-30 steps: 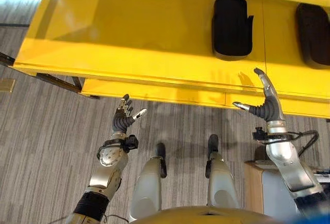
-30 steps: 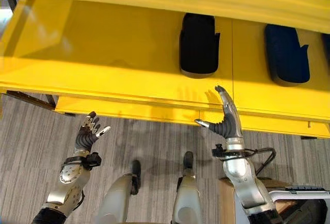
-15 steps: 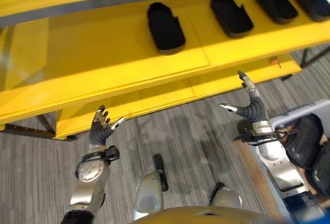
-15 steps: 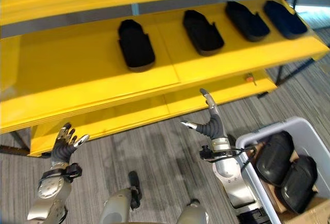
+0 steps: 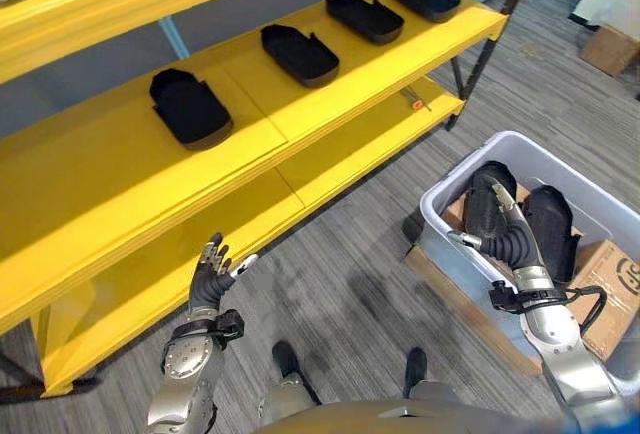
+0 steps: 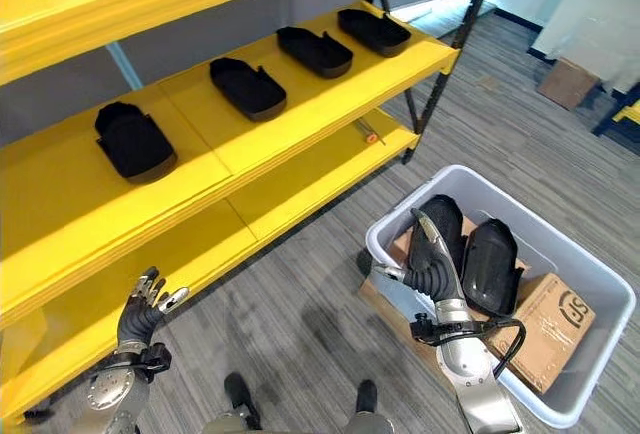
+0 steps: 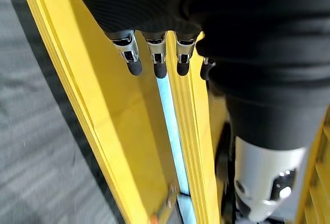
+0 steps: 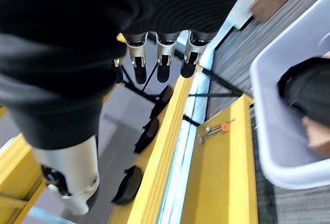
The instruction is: Move parts from the plastic box to the shelf.
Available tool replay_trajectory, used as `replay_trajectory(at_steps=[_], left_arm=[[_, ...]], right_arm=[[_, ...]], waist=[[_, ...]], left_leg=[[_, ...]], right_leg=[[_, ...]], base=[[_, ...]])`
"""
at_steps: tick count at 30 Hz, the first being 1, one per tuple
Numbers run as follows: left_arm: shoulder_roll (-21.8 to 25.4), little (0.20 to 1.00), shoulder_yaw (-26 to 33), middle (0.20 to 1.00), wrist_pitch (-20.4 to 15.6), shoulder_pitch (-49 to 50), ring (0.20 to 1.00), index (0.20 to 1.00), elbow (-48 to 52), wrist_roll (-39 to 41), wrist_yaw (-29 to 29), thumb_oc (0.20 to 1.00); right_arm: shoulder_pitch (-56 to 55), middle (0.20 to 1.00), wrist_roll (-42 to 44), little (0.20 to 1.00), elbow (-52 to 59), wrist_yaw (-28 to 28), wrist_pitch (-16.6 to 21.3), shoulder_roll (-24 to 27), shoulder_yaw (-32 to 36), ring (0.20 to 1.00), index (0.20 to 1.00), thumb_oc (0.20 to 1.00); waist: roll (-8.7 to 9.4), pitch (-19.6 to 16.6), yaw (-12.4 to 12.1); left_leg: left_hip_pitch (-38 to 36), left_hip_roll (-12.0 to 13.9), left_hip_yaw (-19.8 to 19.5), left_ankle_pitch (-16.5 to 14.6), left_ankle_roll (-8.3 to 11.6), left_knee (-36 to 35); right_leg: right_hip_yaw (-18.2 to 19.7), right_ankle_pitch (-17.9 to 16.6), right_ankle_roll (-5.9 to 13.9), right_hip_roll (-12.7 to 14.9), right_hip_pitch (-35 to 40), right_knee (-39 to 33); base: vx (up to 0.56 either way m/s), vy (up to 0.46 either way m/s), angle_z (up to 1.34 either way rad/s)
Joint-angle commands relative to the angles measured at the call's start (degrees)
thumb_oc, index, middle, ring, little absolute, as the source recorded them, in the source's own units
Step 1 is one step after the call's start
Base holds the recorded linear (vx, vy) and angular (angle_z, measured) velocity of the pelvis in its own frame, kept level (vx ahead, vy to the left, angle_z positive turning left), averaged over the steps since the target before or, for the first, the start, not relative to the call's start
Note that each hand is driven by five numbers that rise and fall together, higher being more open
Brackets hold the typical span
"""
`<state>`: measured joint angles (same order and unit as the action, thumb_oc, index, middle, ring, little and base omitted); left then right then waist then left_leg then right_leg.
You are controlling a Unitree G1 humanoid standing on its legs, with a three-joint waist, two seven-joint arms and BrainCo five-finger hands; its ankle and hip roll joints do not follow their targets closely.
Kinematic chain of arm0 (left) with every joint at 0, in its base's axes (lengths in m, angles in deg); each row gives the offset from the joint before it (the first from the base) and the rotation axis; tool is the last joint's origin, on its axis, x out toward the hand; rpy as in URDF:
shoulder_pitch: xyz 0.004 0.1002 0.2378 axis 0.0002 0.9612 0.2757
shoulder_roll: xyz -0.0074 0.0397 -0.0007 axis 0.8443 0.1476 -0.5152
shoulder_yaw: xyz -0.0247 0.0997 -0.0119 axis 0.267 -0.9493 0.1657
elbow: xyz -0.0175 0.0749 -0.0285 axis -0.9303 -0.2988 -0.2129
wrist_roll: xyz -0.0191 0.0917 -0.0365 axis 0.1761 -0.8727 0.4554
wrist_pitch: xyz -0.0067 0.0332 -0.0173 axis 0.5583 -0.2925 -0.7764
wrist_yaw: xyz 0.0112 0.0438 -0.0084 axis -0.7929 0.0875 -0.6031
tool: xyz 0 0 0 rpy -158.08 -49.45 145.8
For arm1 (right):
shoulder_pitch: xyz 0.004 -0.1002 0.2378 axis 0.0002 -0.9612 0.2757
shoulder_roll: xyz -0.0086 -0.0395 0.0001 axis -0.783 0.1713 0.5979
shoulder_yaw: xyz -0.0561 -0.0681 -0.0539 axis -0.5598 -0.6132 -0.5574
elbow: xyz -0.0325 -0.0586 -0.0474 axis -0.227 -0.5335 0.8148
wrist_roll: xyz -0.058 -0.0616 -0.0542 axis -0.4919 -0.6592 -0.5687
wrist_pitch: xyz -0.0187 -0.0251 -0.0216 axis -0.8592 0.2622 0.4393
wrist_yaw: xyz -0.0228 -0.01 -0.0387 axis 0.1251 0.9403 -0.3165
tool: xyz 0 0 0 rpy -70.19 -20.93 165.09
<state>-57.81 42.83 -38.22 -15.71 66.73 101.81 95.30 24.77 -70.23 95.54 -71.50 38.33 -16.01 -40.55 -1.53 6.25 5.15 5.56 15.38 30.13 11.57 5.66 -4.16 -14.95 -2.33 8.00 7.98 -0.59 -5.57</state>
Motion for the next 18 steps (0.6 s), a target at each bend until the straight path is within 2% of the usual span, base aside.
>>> replay_trajectory(at_steps=[1,2,4,5,6,7,8,9,10,12,14,15,16,17,18], left_arm=[[1.65,1.0,1.31,1.0,-1.63,-3.66,1.0,1.0,2.44,-2.7,-0.47,1.0],[1.38,1.0,1.09,1.0,-1.72,-4.21,1.0,1.0,2.13,-2.65,-0.37,1.0],[0.72,1.0,0.93,1.0,-1.83,-4.73,1.0,1.0,1.84,-2.59,-0.31,1.0],[0.09,1.0,0.53,1.0,-1.89,-5.28,1.0,1.0,1.67,-2.38,0.07,1.0],[0.11,1.0,0.49,1.0,-1.9,-5.36,1.0,1.0,1.63,-2.37,0.08,1.0],[0.0,1.0,0.66,1.0,-2.01,-5.44,1.0,1.0,2.0,-2.14,0.01,1.0],[-0.53,1.0,0.86,1.0,-2.03,-4.73,1.0,1.0,2.05,-1.97,-0.33,1.0],[-0.84,1.0,0.97,1.0,-2.02,-4.47,1.0,1.0,2.34,-1.95,-0.37,1.0],[-0.84,1.0,0.95,1.0,-2.02,-4.27,1.0,1.0,2.42,-1.9,-0.6,1.0],[-0.71,1.0,0.73,1.0,-2.06,-4.24,1.0,1.0,2.4,-1.91,-0.73,1.0],[-0.6,1.0,0.66,1.0,-2.03,-3.71,1.0,1.0,2.26,-2.11,-0.82,1.0],[-0.6,1.0,0.63,1.0,-2.04,-3.67,1.0,1.0,2.25,-2.12,-0.82,1.0],[-0.36,1.0,0.46,1.0,-1.95,-3.88,1.0,1.0,1.86,-2.61,-0.97,1.0],[-0.26,1.0,0.56,1.0,-1.93,-4.03,1.0,1.0,1.59,-2.77,-1.01,1.0],[-0.25,1.0,0.56,1.0,-1.93,-4.04,1.0,1.0,1.58,-2.77,-1.01,1.0]], right_arm=[[1.73,1.0,0.83,1.0,5.34,1.12,2.71,-0.62,4.3,1.0,1.0,1.0],[1.45,1.0,0.8,1.0,5.15,1.46,2.88,-0.68,4.63,1.0,1.0,1.0],[0.76,1.0,1.03,1.0,4.28,1.91,3.26,-0.63,5.31,1.0,1.0,1.0],[0.48,1.0,1.7,1.0,3.17,2.12,3.36,-0.78,5.59,1.0,1.0,1.0],[0.53,1.0,1.72,1.0,3.11,2.12,3.4,-0.8,5.63,1.0,1.0,1.0],[0.93,1.0,2.05,1.0,2.34,1.94,3.47,-0.69,5.5,1.0,1.0,1.0],[1.23,1.0,2.69,1.0,1.03,0.75,3.45,-0.44,4.98,1.0,1.0,1.0],[1.23,1.0,2.85,1.0,0.68,0.22,3.31,-0.37,4.97,1.0,1.0,1.0],[1.15,1.0,3.1,1.0,0.36,-0.14,3.14,-0.27,5.04,1.0,1.0,1.0],[1.17,1.0,3.43,1.0,0.08,-0.44,3.12,-0.25,5.06,1.0,1.0,1.0],[1.03,1.0,3.48,1.0,-0.63,-0.85,2.77,0.1,5.12,1.0,1.0,1.0],[0.98,1.0,3.48,1.0,-0.62,-0.86,2.76,0.1,5.12,1.0,1.0,1.0],[1.86,1.0,3.07,1.0,-1.53,-0.97,2.57,0.21,4.12,1.0,1.0,1.0],[2.36,1.0,3.24,1.0,-1.87,-1.1,2.47,-0.01,3.5,1.0,1.0,1.0],[2.36,1.0,3.24,1.0,-1.87,-1.09,2.47,-0.02,3.51,1.0,1.0,1.0]], waist=[[1.41,3.21,0.3],[1.54,3.63,0.33],[2.02,4.24,0.64],[2.54,4.87,-0.37],[2.52,4.87,-0.22],[3.03,5.23,-0.86],[3.89,5.4,-2.03],[4.36,5.37,-2.81],[4.44,5.41,-3.08],[4.49,5.25,-3.26],[3.53,5.03,-4.08],[3.66,4.93,-4.13],[2.74,5.23,-5.42],[2.57,5.33,-6.13],[2.61,5.42,-6.22]], left_leg=[[-2.08,5.19,-1.41,0.79,4.78,5.44],[-1.65,5.62,-2.33,0.62,4.87,6.65],[-1.19,4.92,-6.25,-0.65,4.0,9.42],[0.78,2.36,-14.07,-1.8,2.41,12.54],[1.16,2.33,-14.35,-2.1,2.32,13.03],[3.05,-0.17,-18.78,-3.02,0.23,13.98],[4.41,-5.95,-25.57,-8.0,-2.19,15.68],[6.04,-9.62,-28.34,-9.73,-3.09,16.32],[6.3,-11.38,-29.41,-10.83,-3.56,15.79],[6.68,-12.4,-30.06,-10.35,-3.74,14.72],[10.93,-14.89,-31.62,-5.6,-3.22,9.89],[10.72,-15.0,-31.51,-5.4,-3.25,9.47],[13.9,-17.54,-33.99,-1.78,-2.5,6.3],[13.98,-18.23,-35.27,-0.64,-2.23,4.11],[13.82,-18.22,-35.19,-0.6,-2.23,3.98]], right_leg=[[2.36,4.93,-1.91,-4.66,0.61,3.37],[3.07,5.32,-2.47,-5.41,0.62,3.4],[4.91,5.86,-3.36,-6.76,0.71,3.38],[6.64,6.07,-3.95,-7.15,0.52,4.2],[6.45,6.2,-3.89,-7.07,0.46,4.3],[7.4,5.26,-4.4,-7.09,-0.48,4.76],[10.51,5.05,-4.83,-7.41,-0.56,4.99],[12.23,4.74,-4.95,-7.5,-0.53,4.87],[13.28,4.88,-5.01,-7.91,-0.18,4.9],[14.14,4.66,-5.03,-8.13,-0.39,5.02],[15.58,4.98,-5.13,-9.36,0.49,4.87],[15.66,5.05,-5.1,-9.22,0.49,4.84],[17.72,5.07,-5.43,-11.17,1.69,4.5],[19.6,5.43,-5.62,-12.12,2.4,4.32],[19.68,5.43,-5.62,-12.1,2.49,4.31]], base=[[0.02,-0.288,-0.17],[0.01,-0.281,-0.23],[0.03,-0.26,-0.36],[0.03,-0.156,-0.58],[-0.06,-0.14,-0.82],[-0.01,-0.098,-0.94],[0.02,-0.128,-1.11],[0.16,-0.101,-1.15],[0.12,-0.055,-1.23],[0.11,-0.012,-1.04],[0.18,0.031,-0.49],[0.21,0.004,-0.73],[0.2,-0.008,-0.73],[0.2,-0.009,-0.8],[0.15,0.026,-0.4]])
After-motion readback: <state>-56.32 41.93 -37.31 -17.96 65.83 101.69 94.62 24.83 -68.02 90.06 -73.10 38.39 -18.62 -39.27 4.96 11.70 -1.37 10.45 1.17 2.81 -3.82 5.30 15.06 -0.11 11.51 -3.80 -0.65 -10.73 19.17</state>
